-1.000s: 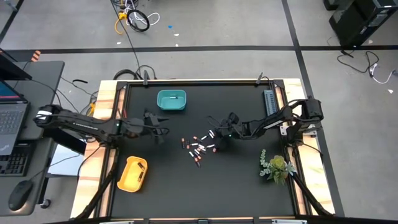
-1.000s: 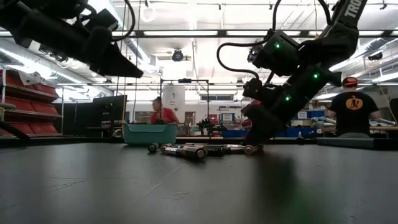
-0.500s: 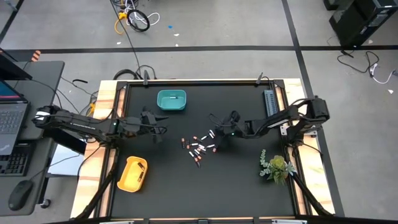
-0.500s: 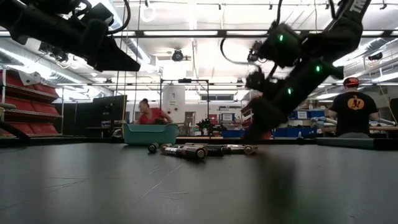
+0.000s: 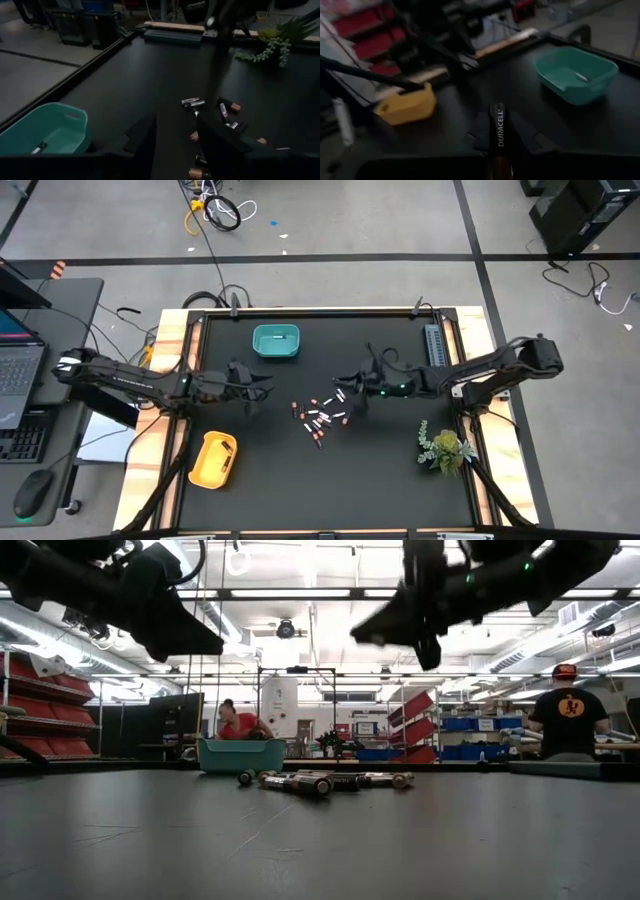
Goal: Sort batteries
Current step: Put the black battery into the yellow bin
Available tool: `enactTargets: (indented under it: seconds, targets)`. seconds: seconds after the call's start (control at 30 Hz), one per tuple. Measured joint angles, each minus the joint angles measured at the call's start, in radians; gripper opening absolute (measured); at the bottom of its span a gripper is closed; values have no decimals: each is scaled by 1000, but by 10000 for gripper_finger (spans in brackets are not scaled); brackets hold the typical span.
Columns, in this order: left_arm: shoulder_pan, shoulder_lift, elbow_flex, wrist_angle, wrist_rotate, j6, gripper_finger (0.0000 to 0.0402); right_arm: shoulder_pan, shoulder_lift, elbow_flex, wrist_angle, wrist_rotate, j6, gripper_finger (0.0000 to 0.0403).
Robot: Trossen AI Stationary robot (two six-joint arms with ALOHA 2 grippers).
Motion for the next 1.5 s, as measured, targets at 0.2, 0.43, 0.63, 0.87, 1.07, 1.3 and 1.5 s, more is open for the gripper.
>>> enactTargets:
  seconds: [0.2,0.43,0.63,0.87,1.07,1.3,1.5]
  targets:
    - [-22,0,0,1,-55,18,156,35,-6,0,25,6,-26,29]
    - [-22,0,0,0,-59,37,156,44,66,-1,84,20,-65,29]
    - [-69,0,0,11,-62,42,156,44,141,-1,176,2,-102,29]
    - [-135,40,0,106,-16,-17,156,35,240,27,499,-49,-207,29]
    - [-131,173,0,382,4,45,157,-2,382,177,567,-151,-251,29]
    - [-122,283,0,532,-6,58,157,-4,448,289,569,-188,-318,29]
    - [-112,329,0,638,10,43,157,2,450,305,565,-191,-337,29]
